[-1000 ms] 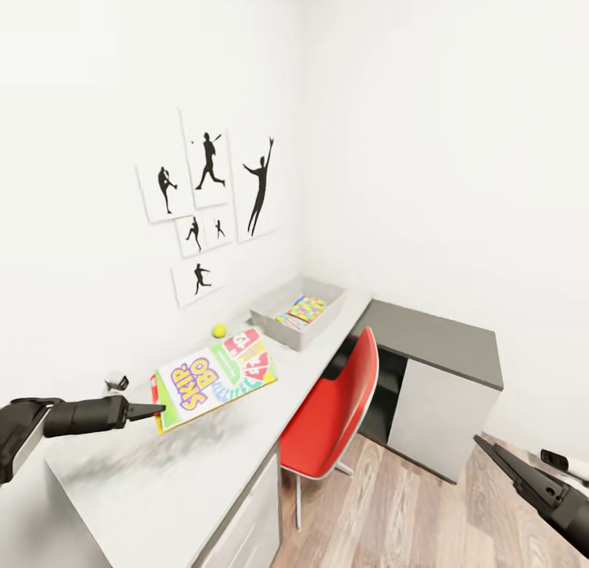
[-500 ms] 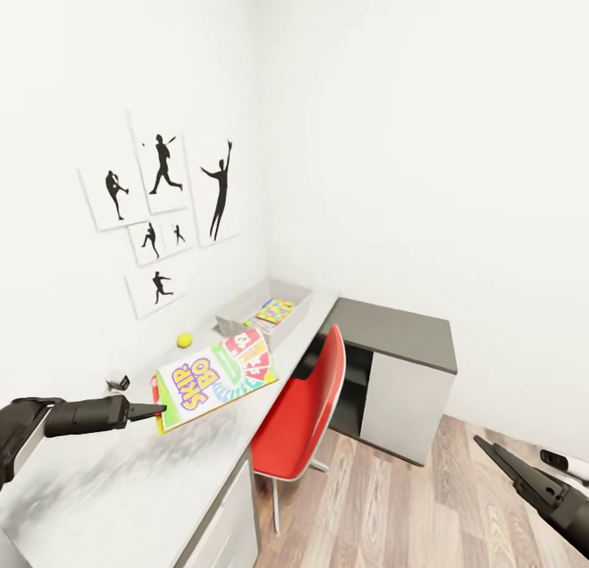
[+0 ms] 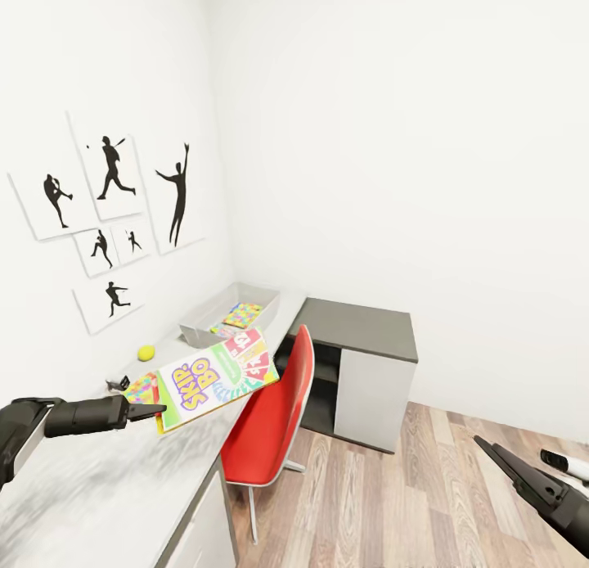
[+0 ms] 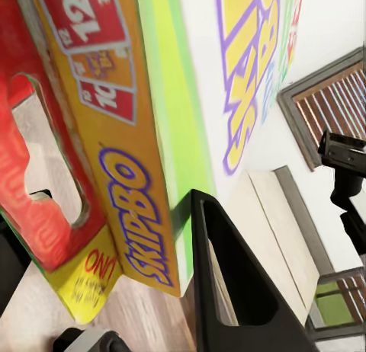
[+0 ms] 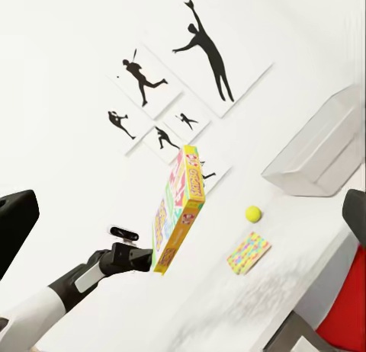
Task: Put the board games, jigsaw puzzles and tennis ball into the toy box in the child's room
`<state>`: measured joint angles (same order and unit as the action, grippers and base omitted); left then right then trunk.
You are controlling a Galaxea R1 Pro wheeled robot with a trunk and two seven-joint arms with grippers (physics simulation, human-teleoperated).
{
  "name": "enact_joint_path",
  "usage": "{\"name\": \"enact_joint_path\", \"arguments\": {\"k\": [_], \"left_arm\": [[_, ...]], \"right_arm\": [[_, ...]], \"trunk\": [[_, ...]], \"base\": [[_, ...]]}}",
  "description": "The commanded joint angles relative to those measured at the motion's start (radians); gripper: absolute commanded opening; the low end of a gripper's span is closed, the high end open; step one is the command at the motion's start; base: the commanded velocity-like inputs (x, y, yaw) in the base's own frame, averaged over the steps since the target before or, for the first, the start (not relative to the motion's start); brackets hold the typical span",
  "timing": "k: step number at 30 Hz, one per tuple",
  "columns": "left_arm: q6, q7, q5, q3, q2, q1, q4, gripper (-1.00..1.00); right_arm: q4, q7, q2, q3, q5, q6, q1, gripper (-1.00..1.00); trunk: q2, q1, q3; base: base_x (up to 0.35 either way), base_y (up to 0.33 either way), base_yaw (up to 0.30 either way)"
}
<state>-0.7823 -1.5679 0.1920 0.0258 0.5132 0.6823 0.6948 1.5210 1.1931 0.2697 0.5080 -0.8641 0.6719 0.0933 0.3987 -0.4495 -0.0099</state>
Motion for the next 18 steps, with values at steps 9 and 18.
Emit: {"name": "enact_joint_path", "arguments": {"k": [9, 18], "left_arm": [[-0.006, -0.003, 0.011, -0.007, 0.003, -0.003, -0.002, -1.00], [-0.003, -0.003, 0.012, -0.012, 0.001, -0.004, -0.003, -1.00]], "right_arm": [[-0.001, -0.001, 0.001, 0.000, -0.007, 0.008, 0.000, 1.00], [-0.001, -0.001, 0.001, 0.000, -0.006, 0.006, 0.000, 1.00]], "trunk": [[0.001, -0.001, 0.005], [0.001, -0.001, 0.007]], "base": [[0.026, -0.022, -0.278], [0.136, -0.246, -0.121]]}}
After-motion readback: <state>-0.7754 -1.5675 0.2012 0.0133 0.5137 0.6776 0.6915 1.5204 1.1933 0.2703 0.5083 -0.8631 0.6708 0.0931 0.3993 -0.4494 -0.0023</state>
